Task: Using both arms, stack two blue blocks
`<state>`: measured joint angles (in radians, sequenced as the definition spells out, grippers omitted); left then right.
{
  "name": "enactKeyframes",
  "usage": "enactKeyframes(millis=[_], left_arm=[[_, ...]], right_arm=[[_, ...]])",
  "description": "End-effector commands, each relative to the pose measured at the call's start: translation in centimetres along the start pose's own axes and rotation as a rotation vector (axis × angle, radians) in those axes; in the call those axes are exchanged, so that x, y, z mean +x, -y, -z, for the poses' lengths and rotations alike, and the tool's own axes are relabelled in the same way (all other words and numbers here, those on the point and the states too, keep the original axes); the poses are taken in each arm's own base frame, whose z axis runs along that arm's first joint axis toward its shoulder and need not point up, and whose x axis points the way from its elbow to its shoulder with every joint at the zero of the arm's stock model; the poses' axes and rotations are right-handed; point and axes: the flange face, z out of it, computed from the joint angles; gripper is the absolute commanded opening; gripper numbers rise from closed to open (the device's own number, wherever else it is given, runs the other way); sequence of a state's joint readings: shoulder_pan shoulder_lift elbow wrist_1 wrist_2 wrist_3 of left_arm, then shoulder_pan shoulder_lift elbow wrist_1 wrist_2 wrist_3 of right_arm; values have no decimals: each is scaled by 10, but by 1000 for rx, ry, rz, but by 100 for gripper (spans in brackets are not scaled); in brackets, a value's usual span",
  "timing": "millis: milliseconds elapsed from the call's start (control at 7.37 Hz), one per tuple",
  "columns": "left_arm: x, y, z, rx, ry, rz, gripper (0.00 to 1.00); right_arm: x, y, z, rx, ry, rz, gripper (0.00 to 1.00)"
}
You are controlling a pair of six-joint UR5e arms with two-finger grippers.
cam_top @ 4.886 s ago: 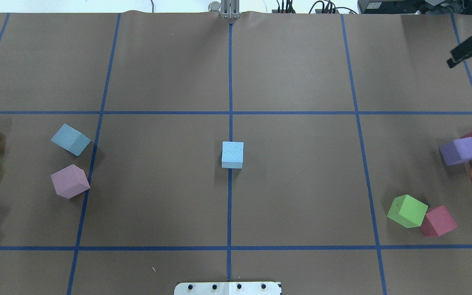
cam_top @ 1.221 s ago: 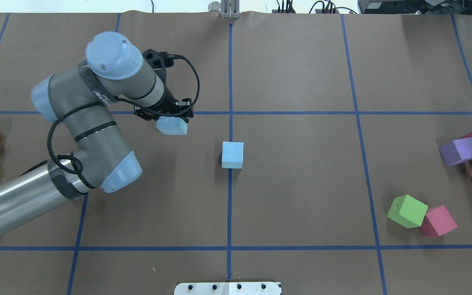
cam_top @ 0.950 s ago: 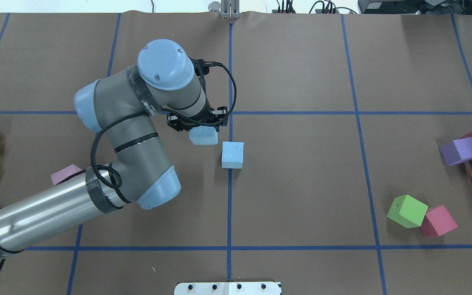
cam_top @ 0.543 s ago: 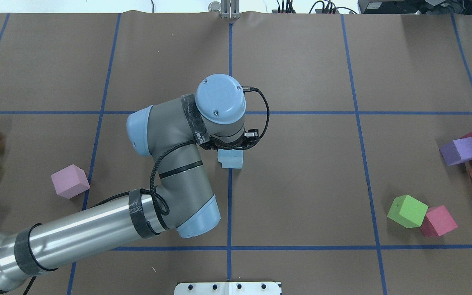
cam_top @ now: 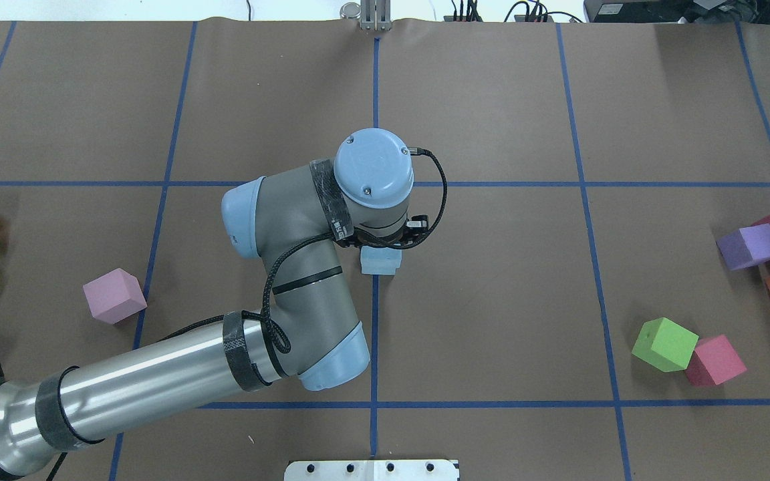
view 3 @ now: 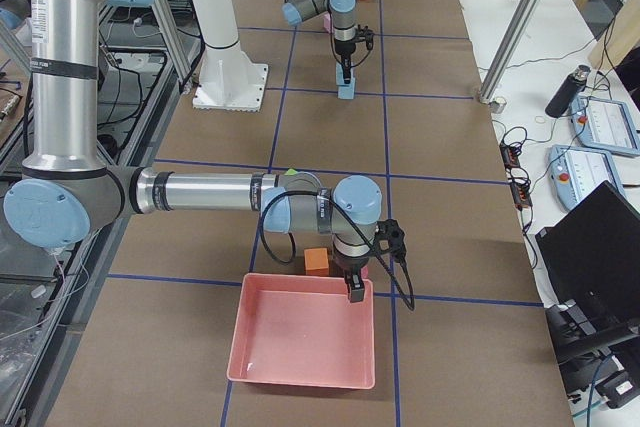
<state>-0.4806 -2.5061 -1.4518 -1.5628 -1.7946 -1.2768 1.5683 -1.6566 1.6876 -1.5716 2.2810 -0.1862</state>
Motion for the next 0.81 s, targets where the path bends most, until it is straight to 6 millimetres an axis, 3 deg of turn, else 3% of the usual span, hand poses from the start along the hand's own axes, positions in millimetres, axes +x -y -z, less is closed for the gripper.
enactKeyframes(millis=[0, 136, 271, 407, 543, 679], left_arm=[[-4, 4, -9, 6, 16, -28, 18], [-4, 4, -10, 5, 17, -26, 21], [-4, 4, -10, 5, 17, -26, 30], [-4, 4, -10, 5, 17, -28, 50], [-3, 4, -10, 7, 10, -29, 78], [-2, 4, -9, 12, -6, -33, 97]], right_arm=[[1, 0, 0, -1, 0, -3, 100], [0, 0, -1, -1, 0, -1, 100], [0, 0, -1, -1, 0, -1, 100], [0, 0, -1, -2, 0, -2, 100], [1, 0, -1, -3, 1, -3, 100], [1, 0, -1, -3, 1, -3, 100]])
